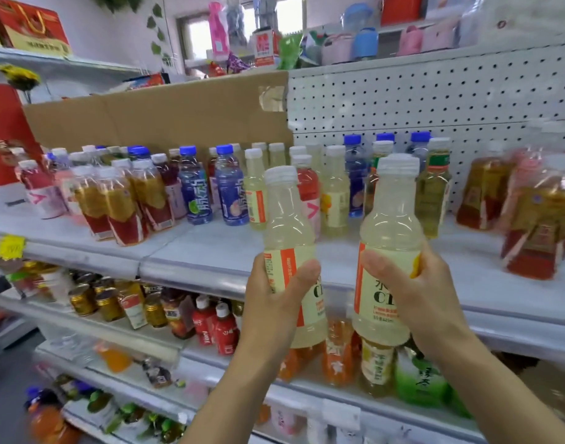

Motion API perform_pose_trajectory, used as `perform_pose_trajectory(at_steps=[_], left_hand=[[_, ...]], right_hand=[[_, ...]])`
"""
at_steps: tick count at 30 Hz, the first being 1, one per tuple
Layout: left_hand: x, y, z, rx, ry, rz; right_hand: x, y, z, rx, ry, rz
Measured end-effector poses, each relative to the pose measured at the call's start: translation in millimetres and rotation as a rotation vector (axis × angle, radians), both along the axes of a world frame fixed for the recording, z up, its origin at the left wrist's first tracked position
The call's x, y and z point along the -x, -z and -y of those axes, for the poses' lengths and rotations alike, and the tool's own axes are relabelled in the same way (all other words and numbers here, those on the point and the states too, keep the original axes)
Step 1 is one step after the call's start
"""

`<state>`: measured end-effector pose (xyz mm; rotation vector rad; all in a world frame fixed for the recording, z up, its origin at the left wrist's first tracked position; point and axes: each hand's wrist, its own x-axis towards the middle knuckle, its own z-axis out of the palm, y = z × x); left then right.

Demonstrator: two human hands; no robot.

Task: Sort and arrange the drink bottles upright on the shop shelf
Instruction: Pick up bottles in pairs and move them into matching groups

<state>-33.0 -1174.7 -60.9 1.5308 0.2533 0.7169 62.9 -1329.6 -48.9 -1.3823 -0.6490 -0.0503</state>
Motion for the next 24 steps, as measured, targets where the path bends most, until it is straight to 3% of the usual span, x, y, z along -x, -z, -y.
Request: perform_pose_trajectory(at_steps=[10,15,24], left_hand=[[-48,-14,-123,-0.104,-0.069,0.016],[-85,-7,-173,-0.203,0.009,-0.004],[-122,11,-205,-0.195,0.142,-0.034]], right_hand=[[-40,-3,-105,0.01,0.017,0.048],[-66,7,-157,0.061,0.001,0.067],[-87,16,-198,0.141,-0.068,0.015]])
